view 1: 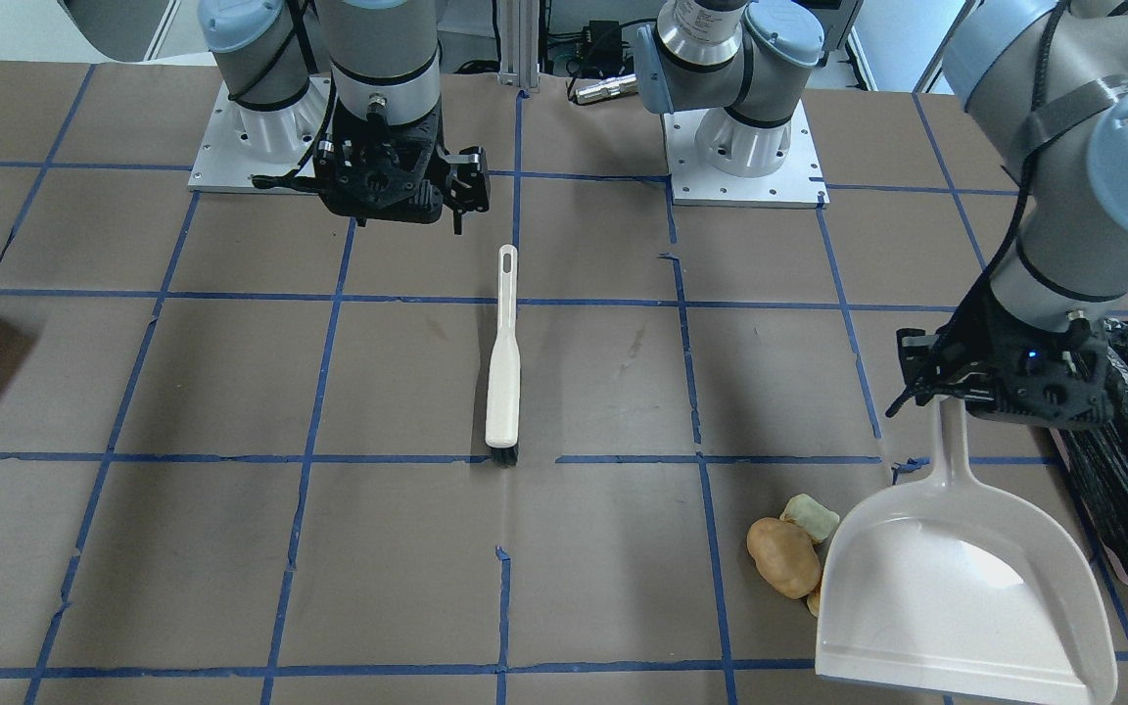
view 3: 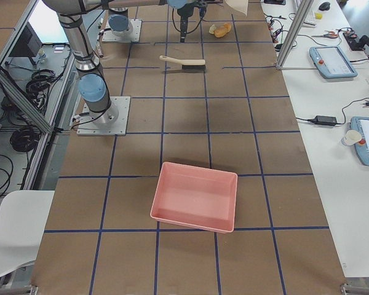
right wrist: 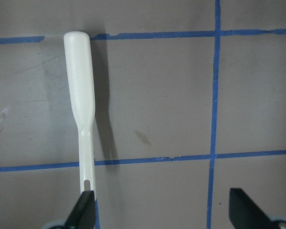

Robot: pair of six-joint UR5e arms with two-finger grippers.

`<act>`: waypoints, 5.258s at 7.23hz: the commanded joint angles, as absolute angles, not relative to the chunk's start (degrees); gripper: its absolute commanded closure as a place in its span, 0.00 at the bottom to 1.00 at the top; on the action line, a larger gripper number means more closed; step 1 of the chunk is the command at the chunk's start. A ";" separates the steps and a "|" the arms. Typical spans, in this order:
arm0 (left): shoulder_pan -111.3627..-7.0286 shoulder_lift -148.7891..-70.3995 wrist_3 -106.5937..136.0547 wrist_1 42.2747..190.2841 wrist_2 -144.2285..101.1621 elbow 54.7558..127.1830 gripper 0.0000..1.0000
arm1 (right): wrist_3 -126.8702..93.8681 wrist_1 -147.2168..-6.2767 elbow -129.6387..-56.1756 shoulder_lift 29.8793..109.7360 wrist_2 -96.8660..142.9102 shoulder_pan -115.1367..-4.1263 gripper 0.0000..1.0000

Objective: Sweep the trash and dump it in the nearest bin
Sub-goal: 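Set the dustpan down beyond the bread while the right gripper grasps the brush, then lift the white brush with the right gripper and hold it above the table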

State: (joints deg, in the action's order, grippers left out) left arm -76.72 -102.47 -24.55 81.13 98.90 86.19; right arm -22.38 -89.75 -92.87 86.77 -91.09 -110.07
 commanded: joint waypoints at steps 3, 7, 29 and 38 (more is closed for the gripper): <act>-66.64 -101.25 -45.30 84.37 101.60 86.22 1.00 | -33.98 -93.68 -93.60 82.37 -91.93 -119.68 0.00; -58.82 -102.56 -65.87 83.94 100.73 86.48 1.00 | -44.29 -95.61 -95.00 79.90 -92.20 -122.52 0.00; -56.69 -117.77 -106.70 68.38 106.62 79.54 1.00 | -39.55 -119.44 -112.94 80.86 -94.04 -122.61 0.00; -56.95 -118.65 -107.58 66.89 102.74 79.54 1.00 | -39.73 -121.81 -118.20 80.94 -90.44 -122.52 0.01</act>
State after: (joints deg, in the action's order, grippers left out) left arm -56.95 -118.58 -107.57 67.00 102.75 79.54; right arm -39.60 -120.82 -116.81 80.65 -90.60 -122.85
